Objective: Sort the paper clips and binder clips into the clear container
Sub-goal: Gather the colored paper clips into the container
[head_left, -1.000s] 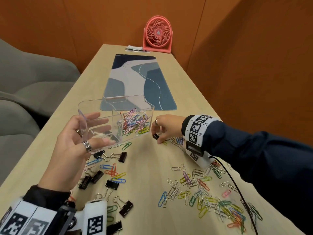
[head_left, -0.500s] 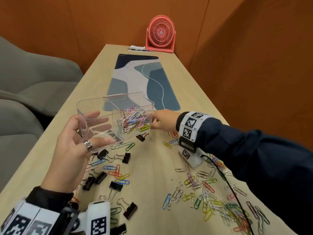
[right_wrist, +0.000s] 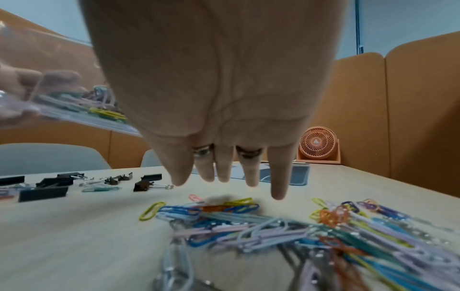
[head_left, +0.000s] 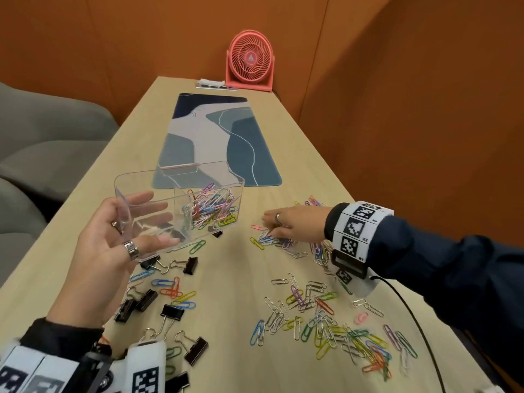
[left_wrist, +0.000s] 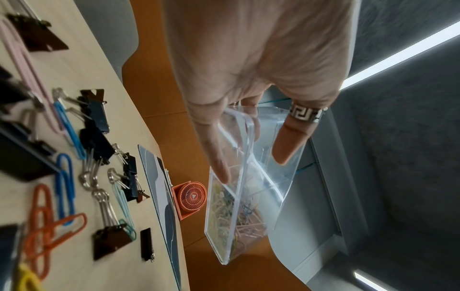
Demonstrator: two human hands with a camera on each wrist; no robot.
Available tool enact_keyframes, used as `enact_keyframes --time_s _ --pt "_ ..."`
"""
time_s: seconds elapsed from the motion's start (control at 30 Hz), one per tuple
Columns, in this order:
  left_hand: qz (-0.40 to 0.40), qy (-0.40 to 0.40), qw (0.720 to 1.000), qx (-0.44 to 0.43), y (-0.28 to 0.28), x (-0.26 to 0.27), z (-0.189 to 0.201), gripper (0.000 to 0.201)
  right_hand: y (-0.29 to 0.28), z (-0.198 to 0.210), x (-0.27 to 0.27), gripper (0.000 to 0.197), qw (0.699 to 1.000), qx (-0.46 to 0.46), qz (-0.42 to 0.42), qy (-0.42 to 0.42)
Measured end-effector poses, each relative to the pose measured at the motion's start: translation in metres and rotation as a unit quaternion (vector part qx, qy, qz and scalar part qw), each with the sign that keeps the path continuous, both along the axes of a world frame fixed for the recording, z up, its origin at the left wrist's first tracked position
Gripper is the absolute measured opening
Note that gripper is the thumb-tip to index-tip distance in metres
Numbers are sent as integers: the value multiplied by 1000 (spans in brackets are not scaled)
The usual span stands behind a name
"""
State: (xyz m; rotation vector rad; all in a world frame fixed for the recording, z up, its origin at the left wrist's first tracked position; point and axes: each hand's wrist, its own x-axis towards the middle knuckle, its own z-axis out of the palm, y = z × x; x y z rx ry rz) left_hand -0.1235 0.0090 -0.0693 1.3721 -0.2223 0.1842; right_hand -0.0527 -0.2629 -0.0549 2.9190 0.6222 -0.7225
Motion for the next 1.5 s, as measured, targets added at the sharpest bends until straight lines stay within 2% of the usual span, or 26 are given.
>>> enact_keyframes --time_s 0.17,0.3,0.37,0.47,0.53,0.63,0.73,0.83,1.0,1.07,1.17,1.27,1.33,1.4,1.5 --pt "-3 6 1000 11 -1 1 -2 95 17 -12 -1 51 1000 3 17 8" --pt "-10 4 1000 12 -1 1 -3 81 2 -5 -10 47 1000 -1 -1 21" --pt "-16 2 1000 7 -1 1 -4 84 -12 5 -10 41 998 41 -47 16" --pt "-20 -5 1000 14 -3 1 -4 79 -39 10 8 39 978 115 -155 -78" --pt "-20 -12 1000 15 -3 2 -5 75 -56 8 24 46 965 107 -217 -99" --pt "-27 -12 999 20 -1 4 -7 78 -65 -2 36 55 961 48 -267 -46" --pt "-17 -18 999 25 -1 4 -9 79 -57 -10 36 54 971 3 -240 -15" --pt "19 -32 997 73 -2 3 -8 48 -42 -8 26 54 983 3 -182 -8" --pt "3 -37 998 60 -4 3 -9 51 -31 -6 -12 60 996 3 -89 18" --pt "-11 -38 998 42 -4 1 -8 52 -33 -2 -21 60 996 29 -85 20" --pt "-30 -23 999 31 -3 3 -8 68 -34 2 -24 64 990 105 -97 1" --pt "-27 -17 999 38 -4 3 -8 81 -29 -3 -23 72 991 93 -98 15" --pt "-28 -21 999 38 -5 1 -6 80 -26 -8 -24 68 989 101 -103 14" --pt "-26 -18 999 41 -5 -1 -6 71 -25 -11 -25 60 986 131 -108 5" --pt "-29 -17 999 38 -5 -1 -6 72 -26 -12 -25 47 979 171 -112 4"
